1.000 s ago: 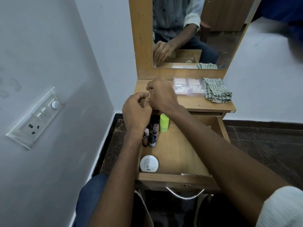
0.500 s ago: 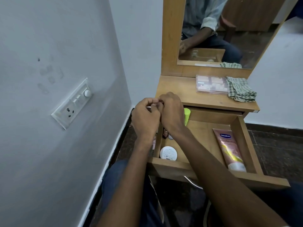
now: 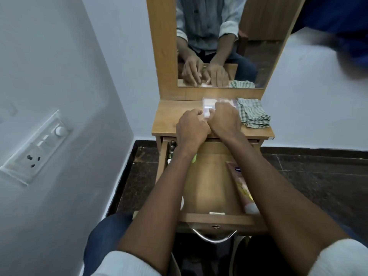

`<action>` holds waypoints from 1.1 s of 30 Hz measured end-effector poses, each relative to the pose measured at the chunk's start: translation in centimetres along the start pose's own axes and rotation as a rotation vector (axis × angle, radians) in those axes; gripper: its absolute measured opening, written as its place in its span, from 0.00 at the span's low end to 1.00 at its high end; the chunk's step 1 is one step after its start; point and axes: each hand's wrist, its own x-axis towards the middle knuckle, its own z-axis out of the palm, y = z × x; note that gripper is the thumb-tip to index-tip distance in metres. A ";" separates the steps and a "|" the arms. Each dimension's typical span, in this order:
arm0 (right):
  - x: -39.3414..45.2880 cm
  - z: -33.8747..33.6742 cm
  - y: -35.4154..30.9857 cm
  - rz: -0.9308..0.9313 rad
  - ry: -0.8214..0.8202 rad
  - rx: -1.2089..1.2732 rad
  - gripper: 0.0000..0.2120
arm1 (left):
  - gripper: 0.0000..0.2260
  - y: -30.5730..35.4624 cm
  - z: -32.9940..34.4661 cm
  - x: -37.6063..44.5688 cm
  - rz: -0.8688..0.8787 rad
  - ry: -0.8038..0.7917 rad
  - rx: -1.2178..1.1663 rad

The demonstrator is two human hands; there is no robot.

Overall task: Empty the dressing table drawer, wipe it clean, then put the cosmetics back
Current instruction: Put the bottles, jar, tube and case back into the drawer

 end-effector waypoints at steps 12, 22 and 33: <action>-1.7 -1.3 -1.3 0.004 -0.068 0.321 0.14 | 0.22 -2.3 -0.9 0.6 -0.067 0.115 0.060; -2.3 -1.4 -1.5 0.298 -0.142 0.524 0.27 | 0.25 -1.8 -2.5 0.1 -0.150 0.037 -0.092; -5.6 -3.9 0.1 0.337 -0.150 1.194 0.29 | 0.21 -2.5 -2.9 -3.7 -0.127 0.188 -0.362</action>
